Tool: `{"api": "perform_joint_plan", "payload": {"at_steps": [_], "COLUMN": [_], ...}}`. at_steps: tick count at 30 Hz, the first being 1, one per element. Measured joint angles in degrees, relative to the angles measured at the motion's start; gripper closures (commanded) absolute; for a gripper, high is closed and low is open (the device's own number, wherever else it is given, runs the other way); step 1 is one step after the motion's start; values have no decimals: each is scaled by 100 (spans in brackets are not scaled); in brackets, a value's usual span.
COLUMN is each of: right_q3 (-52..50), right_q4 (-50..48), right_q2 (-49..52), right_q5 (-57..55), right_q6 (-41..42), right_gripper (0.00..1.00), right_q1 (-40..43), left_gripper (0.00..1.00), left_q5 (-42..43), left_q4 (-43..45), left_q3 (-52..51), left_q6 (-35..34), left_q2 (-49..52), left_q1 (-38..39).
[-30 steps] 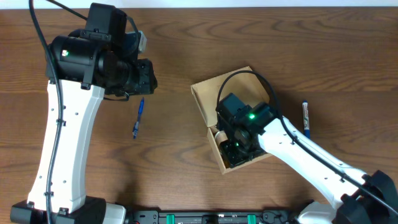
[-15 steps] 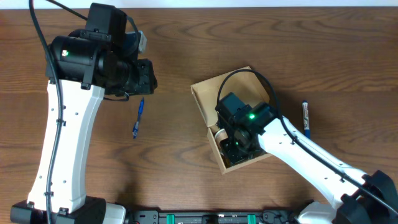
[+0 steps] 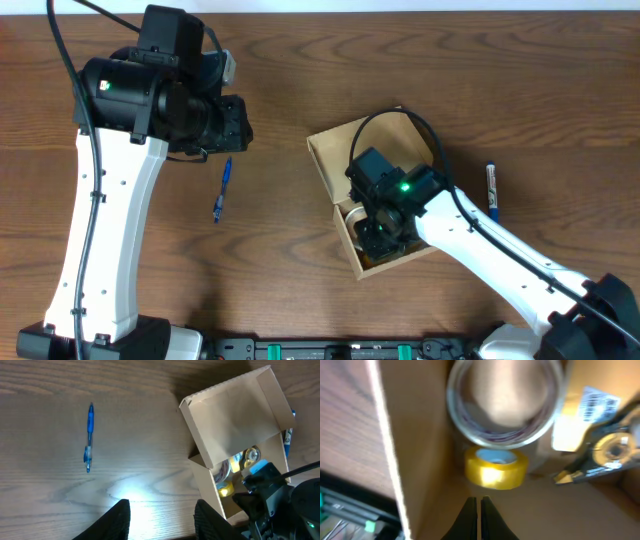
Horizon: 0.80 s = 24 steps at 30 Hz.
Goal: Pack container
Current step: 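Raise the right gripper out of the box toward the marker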
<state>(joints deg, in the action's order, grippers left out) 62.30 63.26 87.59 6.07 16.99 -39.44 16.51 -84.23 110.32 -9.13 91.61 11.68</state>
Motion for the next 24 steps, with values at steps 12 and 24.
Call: {"api": "perform_joint_plan", "payload": {"at_steps": [12,24], "right_q3": [0,1102], "right_q4": [-203,-59], "right_q2": [-2,-17], "right_q5": [-442,-975], "right_q6": [-31,-278], "right_gripper": [97,93], "right_q1": [1414,2719], "left_gripper": [57,57], "left_q5": [-2,-20], "left_q4": [-37,-114], "left_q3": [0,0], "left_q6": [20,42], "left_q2": [0,0], "left_q1": [0,0]}}
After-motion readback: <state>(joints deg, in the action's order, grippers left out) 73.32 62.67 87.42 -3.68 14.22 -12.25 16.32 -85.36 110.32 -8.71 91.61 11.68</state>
